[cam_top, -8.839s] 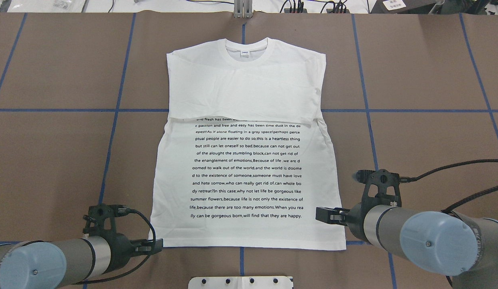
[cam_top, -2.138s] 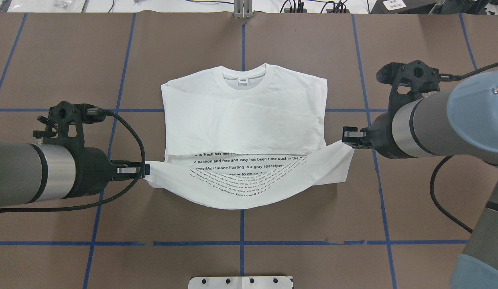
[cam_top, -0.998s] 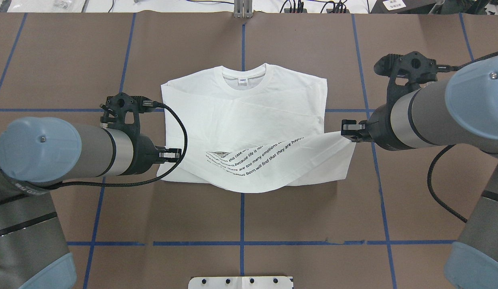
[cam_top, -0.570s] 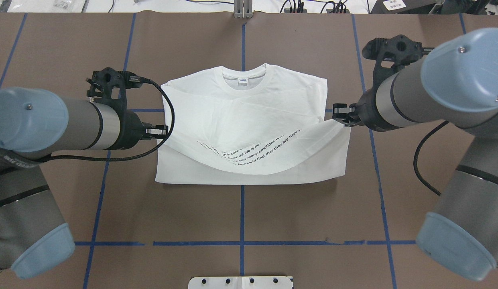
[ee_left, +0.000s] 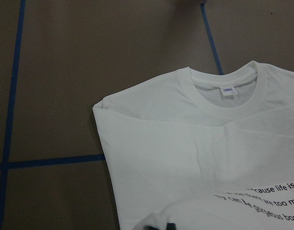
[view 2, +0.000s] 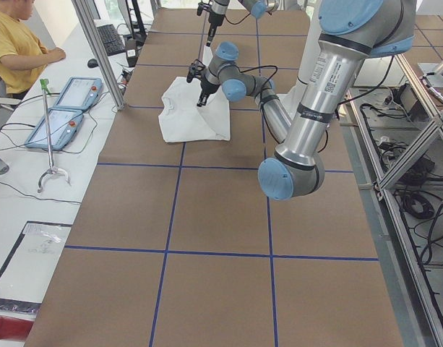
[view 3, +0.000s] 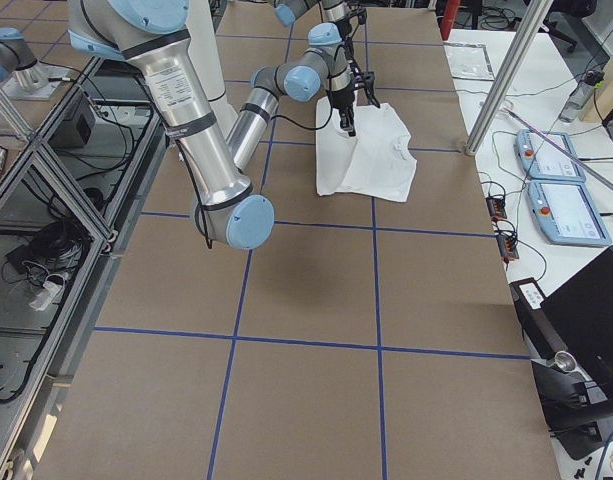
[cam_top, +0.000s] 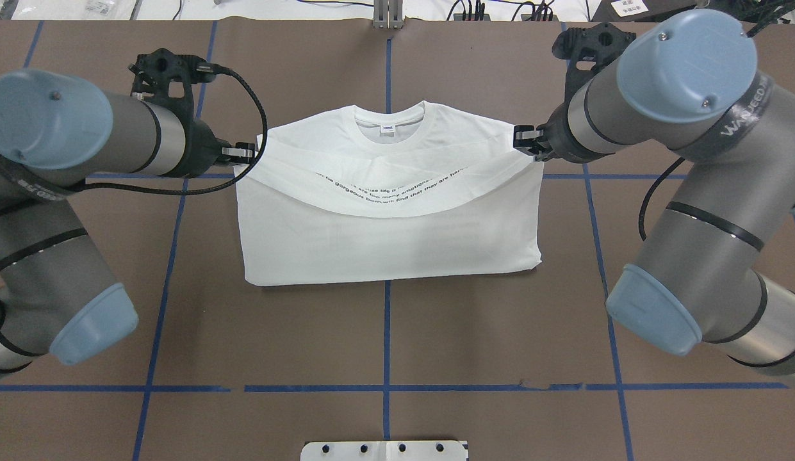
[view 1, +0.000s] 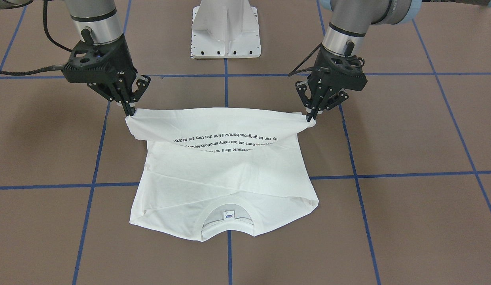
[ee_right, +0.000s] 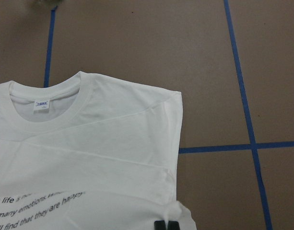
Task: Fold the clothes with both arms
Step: 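Lay the hem down near the collar with both grippers, then open both grippers and raise them away from the folded shirt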
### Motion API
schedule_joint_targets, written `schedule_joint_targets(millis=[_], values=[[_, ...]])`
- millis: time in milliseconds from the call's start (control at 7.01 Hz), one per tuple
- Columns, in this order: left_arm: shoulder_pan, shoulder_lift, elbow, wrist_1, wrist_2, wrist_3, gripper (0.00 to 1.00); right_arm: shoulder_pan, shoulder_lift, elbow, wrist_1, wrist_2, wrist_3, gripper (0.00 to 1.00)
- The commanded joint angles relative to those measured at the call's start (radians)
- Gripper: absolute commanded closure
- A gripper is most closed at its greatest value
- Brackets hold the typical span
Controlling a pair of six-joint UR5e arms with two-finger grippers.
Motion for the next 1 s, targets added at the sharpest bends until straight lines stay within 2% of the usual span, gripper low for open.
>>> schedule_joint_targets(millis=[0,143,285,428,713,855], values=[[-0.061,-0.041,0.084,-0.005,-0.038,0.048,1.0,0.028,0.013,-0.039,0.017,0.0,-0.023,1.0],[-0.059,-0.101,0.22,-0.064,-0.035,0.049,1.0,0.032,0.039,-0.083,0.021,0.0,-0.03,1.0],[-0.058,-0.114,0.347,-0.209,-0.034,0.061,1.0,0.036,0.097,-0.169,0.027,0.0,-0.032,1.0],[-0.056,-0.134,0.453,-0.297,-0.034,0.063,1.0,0.036,0.114,-0.267,0.09,-0.002,-0.038,1.0],[-0.052,-0.181,0.56,-0.313,-0.033,0.078,1.0,0.042,0.12,-0.476,0.329,-0.008,-0.04,1.0],[-0.05,-0.181,0.572,-0.313,-0.028,0.084,1.0,0.042,0.125,-0.531,0.357,-0.01,-0.043,1.0]])
